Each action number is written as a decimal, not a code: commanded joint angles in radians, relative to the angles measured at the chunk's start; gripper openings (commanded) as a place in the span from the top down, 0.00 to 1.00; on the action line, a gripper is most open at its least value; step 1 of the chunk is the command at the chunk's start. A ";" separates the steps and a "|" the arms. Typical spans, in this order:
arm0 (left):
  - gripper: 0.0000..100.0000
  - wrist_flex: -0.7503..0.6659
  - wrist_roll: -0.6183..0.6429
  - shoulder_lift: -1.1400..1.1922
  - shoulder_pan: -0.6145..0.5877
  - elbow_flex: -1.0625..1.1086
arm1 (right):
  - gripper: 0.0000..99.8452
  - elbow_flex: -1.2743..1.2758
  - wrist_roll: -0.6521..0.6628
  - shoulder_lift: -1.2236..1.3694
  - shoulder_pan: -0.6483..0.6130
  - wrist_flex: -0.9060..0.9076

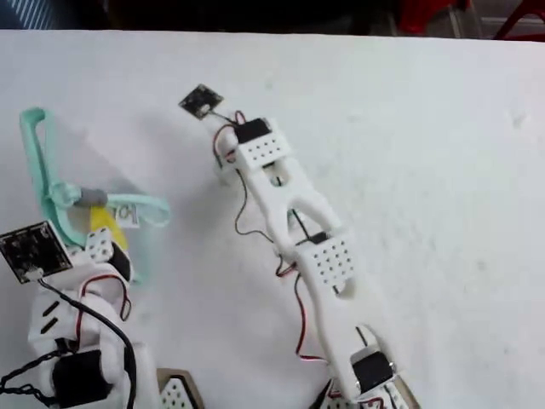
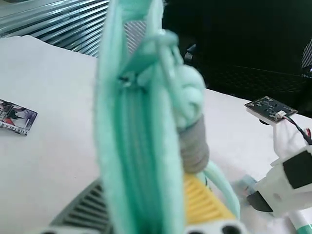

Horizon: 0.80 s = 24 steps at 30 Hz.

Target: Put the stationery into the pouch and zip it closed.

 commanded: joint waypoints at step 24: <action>0.89 -0.046 -0.092 -0.013 0.461 -0.048 | 0.98 -0.649 -0.063 -0.153 0.096 0.455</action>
